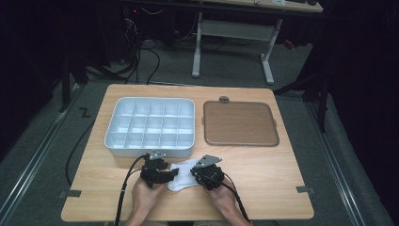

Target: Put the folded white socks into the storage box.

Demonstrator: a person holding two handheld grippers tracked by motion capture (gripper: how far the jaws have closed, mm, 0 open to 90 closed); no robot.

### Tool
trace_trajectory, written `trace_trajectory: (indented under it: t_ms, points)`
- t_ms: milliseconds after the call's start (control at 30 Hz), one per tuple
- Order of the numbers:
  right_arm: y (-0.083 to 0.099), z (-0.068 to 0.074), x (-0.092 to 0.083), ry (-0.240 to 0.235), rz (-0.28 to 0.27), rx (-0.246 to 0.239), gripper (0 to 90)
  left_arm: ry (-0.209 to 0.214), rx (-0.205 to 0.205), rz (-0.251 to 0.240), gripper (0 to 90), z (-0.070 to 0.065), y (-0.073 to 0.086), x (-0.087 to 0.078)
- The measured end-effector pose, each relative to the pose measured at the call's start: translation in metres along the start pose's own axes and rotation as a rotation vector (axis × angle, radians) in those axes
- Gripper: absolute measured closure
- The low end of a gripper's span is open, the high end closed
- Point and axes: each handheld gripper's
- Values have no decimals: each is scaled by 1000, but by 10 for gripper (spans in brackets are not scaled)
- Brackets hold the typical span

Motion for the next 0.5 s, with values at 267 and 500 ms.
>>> trace_trajectory:
  t_ms: [267,500]
  points:
    - [0,0,3,-3,2,-11,872,27,-2,16,628,-3,3,1]
    - [1,2,3,-2,3,-4,877,67,-21,42,797,-4,4,-1]
Point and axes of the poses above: each handheld gripper's, and its own axes: x roughly forward along the jaws, y roughly out of its underside, z roughly to its left, and after that the axes turned 3 degrees about y, right-handed
